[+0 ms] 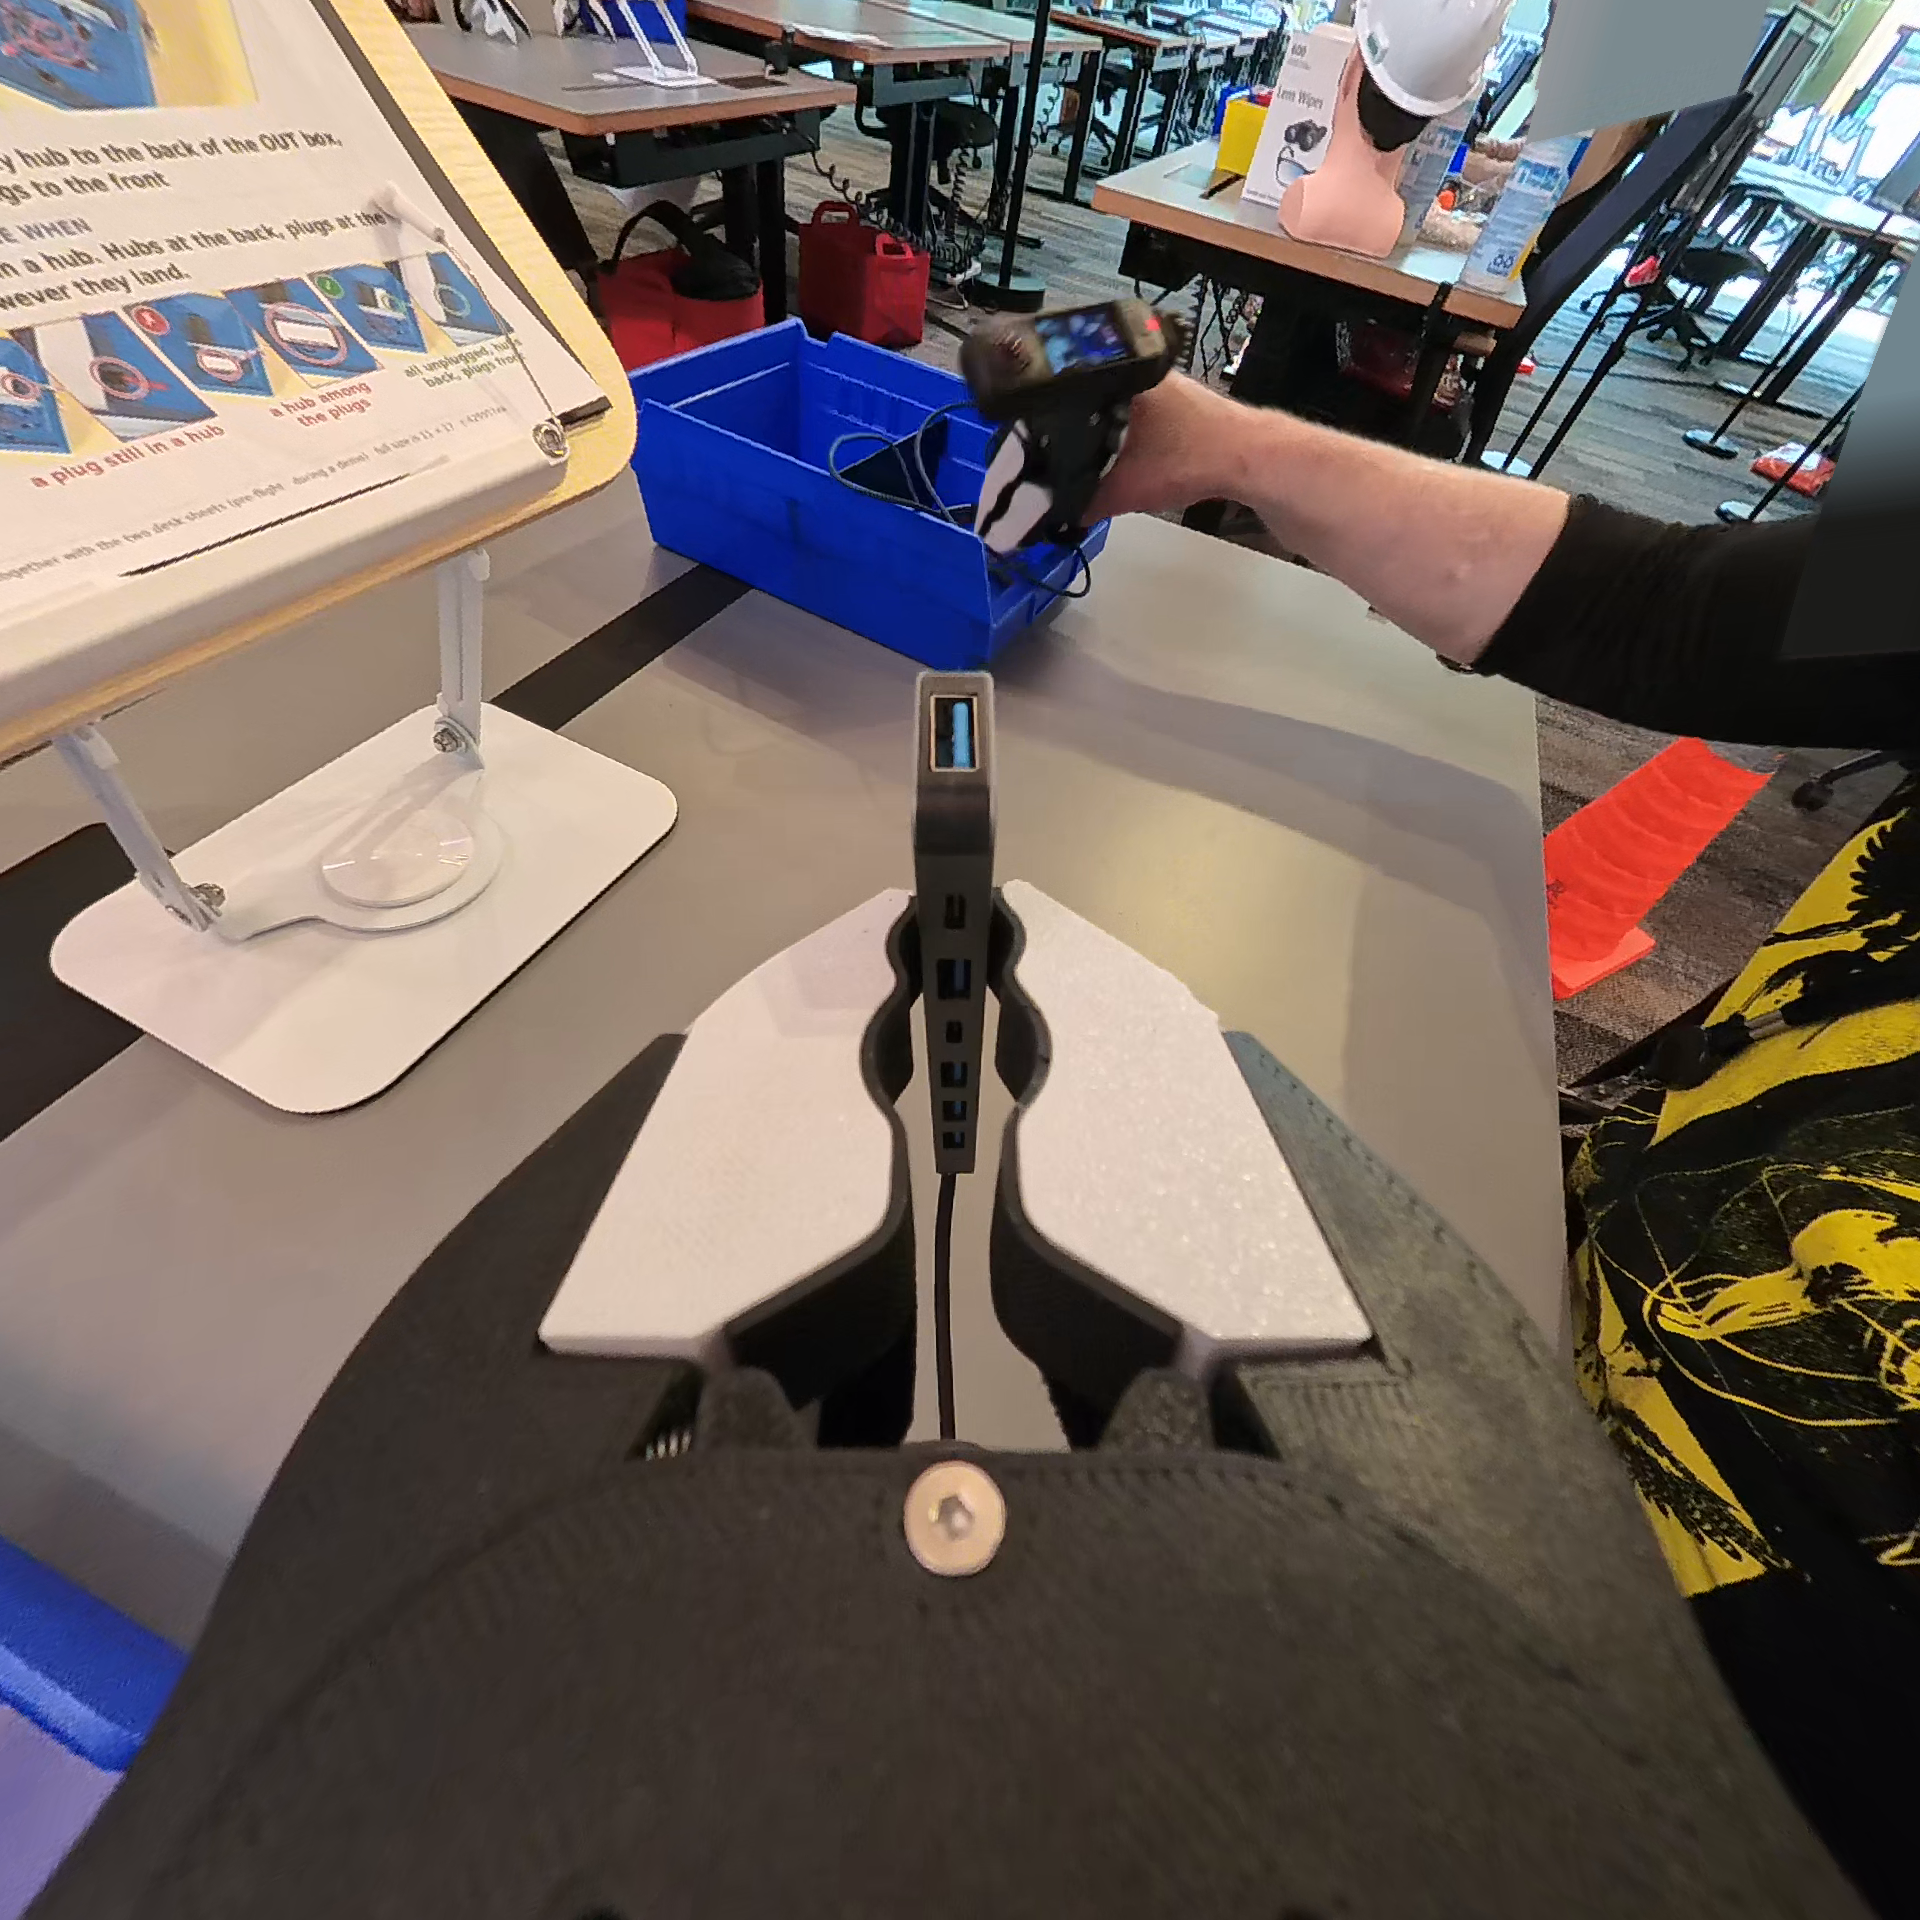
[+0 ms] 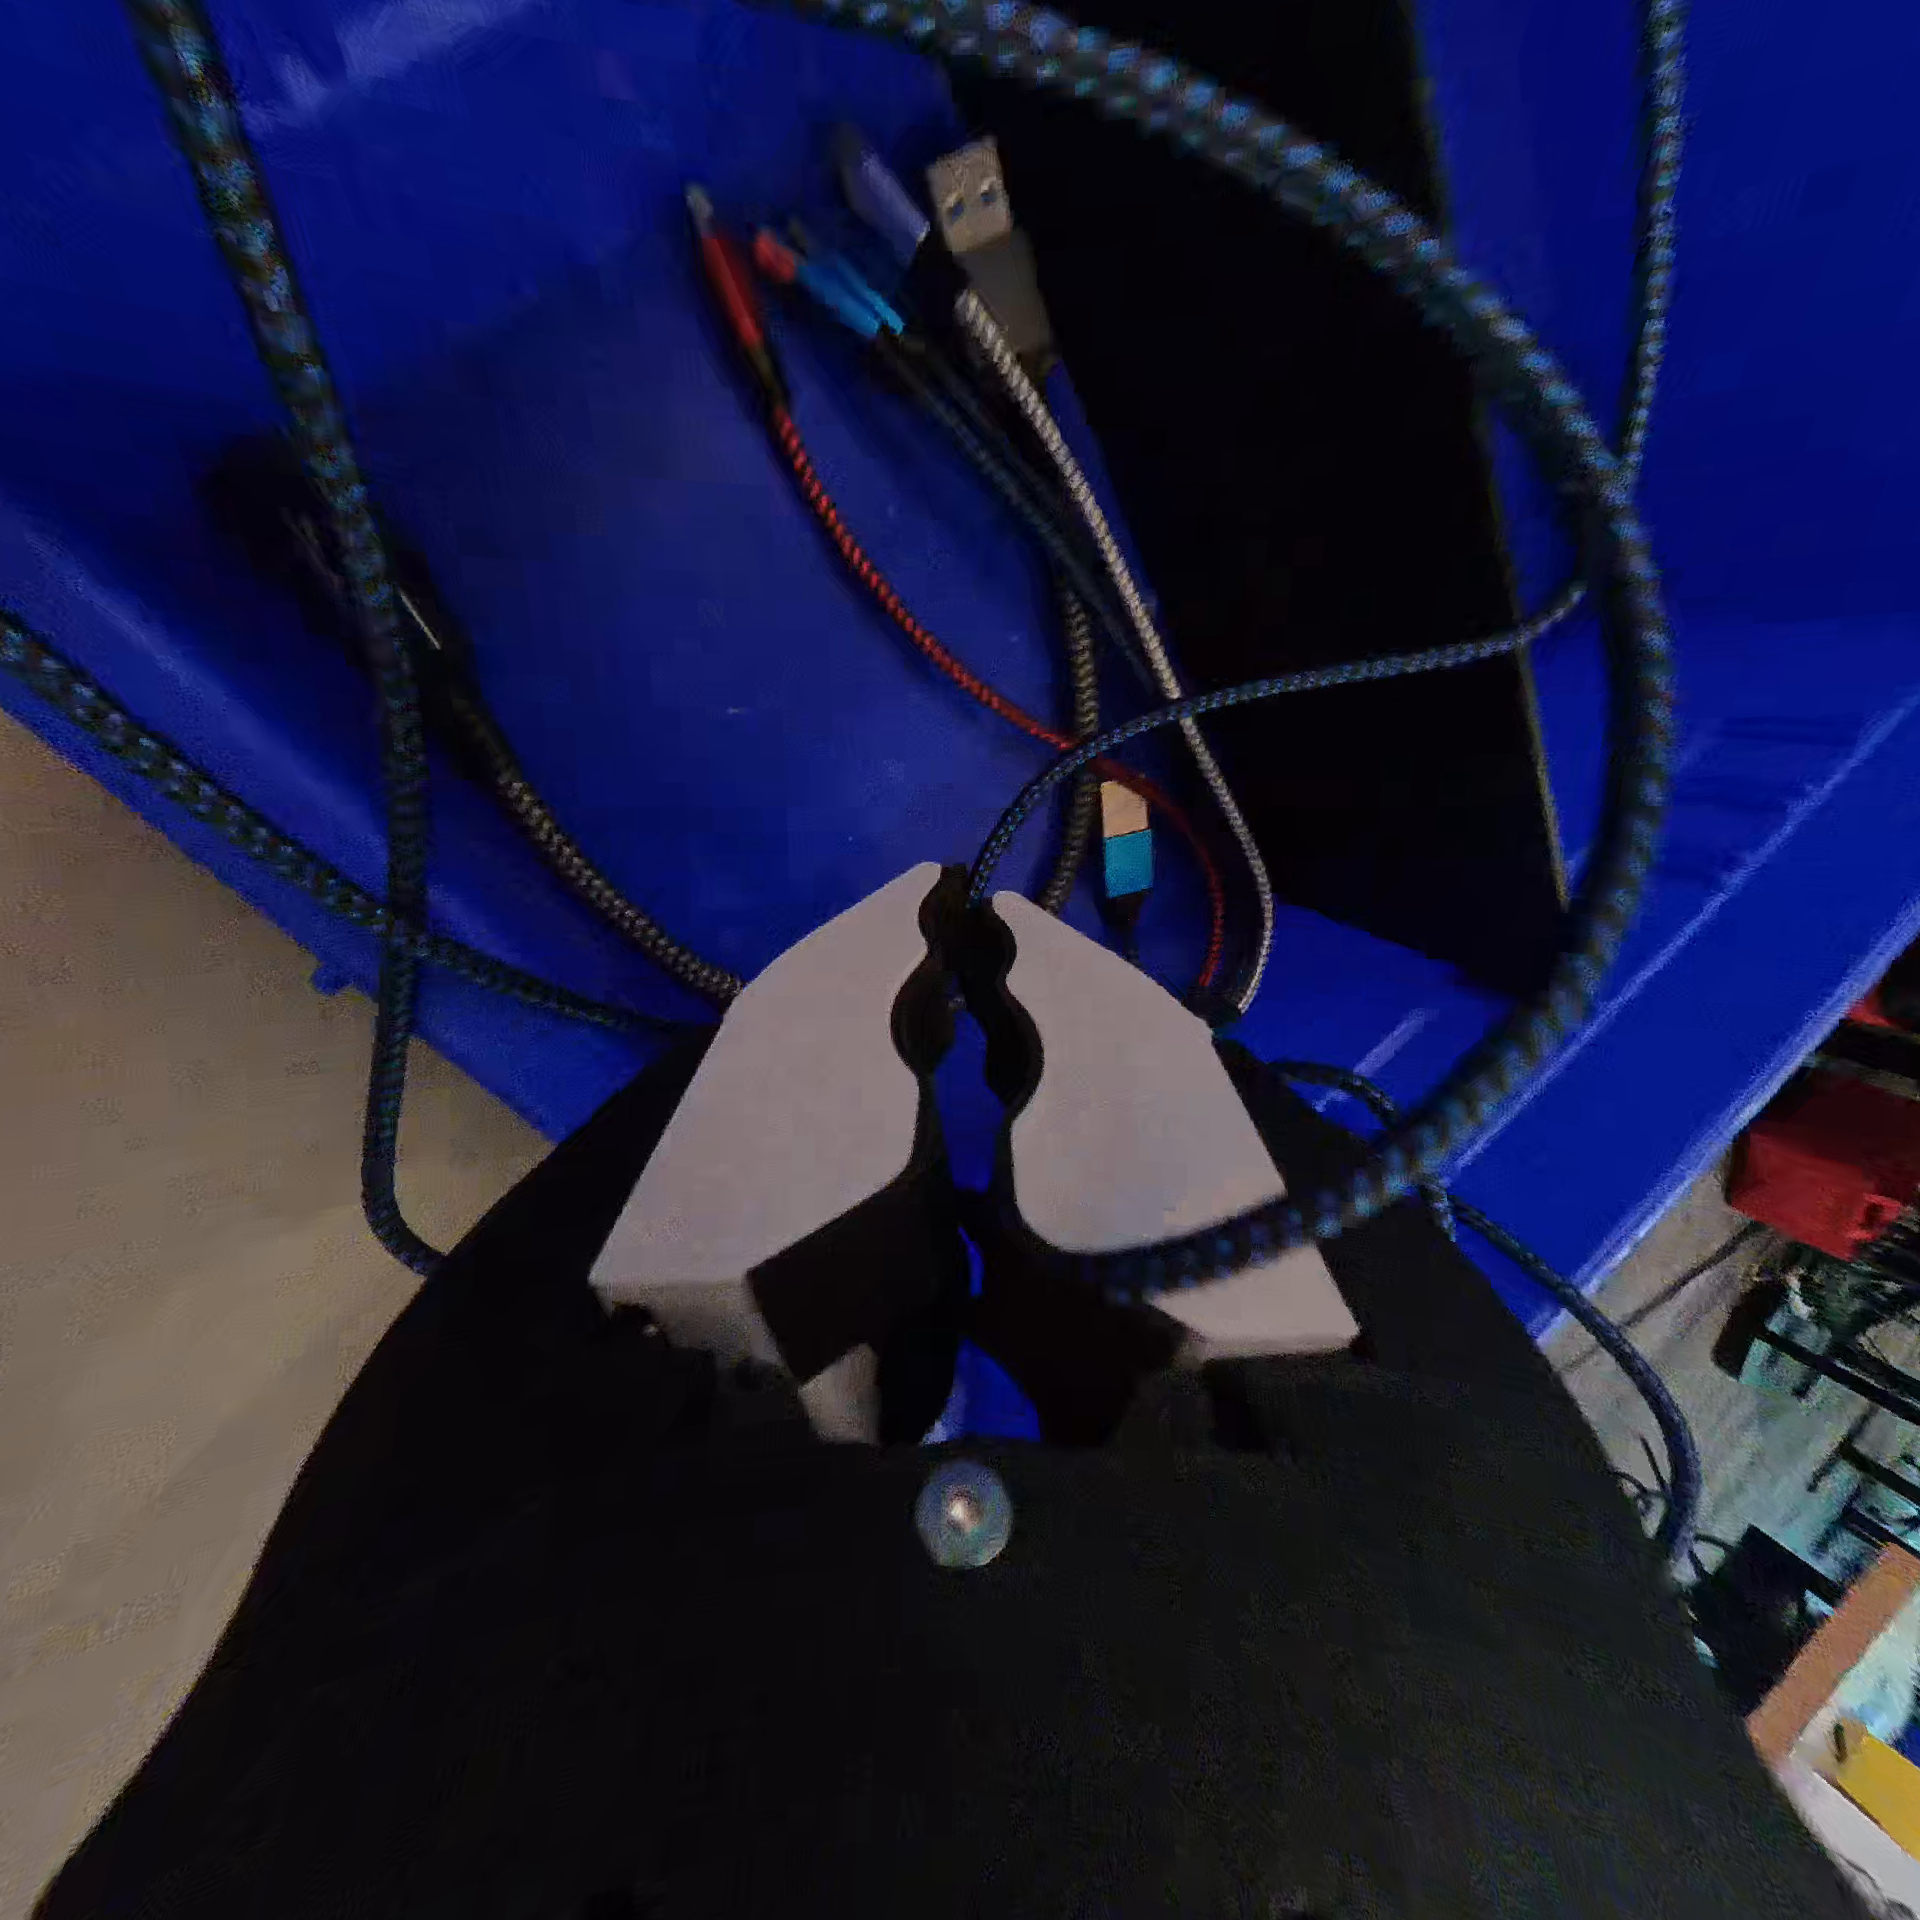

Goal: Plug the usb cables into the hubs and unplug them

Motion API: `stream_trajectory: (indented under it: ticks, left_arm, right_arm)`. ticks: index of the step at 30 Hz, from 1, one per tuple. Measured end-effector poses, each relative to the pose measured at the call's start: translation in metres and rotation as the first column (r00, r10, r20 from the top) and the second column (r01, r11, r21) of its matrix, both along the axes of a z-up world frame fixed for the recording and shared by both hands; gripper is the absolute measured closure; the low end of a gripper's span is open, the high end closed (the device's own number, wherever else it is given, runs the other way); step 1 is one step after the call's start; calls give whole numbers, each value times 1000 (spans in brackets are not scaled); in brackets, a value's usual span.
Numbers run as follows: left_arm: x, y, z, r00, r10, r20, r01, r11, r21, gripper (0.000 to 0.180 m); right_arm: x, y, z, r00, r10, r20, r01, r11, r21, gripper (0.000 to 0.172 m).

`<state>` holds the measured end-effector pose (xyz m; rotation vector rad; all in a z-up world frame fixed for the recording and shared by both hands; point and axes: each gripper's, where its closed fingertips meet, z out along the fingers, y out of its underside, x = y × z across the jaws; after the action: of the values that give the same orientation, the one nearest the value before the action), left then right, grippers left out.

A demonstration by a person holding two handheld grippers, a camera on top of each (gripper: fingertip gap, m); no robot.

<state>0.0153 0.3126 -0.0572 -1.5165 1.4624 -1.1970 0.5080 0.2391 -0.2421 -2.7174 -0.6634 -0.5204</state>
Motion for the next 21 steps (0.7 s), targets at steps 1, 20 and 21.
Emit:
stream_trajectory:
  ticks: [1,20,21]
  left_arm:
    - [0,0,0,1000,-2,0,2,1000,-1,169]
    - [3,-5,-8,999,-38,-23,38,999,-12,169]
    - [2,-4,-8,999,-37,-24,37,999,-12,169]
  right_arm:
    - [-1,-4,-6,1000,2,-1,-2,998,-70,169]
    - [-64,-19,-18,783,-174,-598,-340,685,-645,169]
    - [-62,-17,-16,803,-160,-574,-318,699,-640,168]
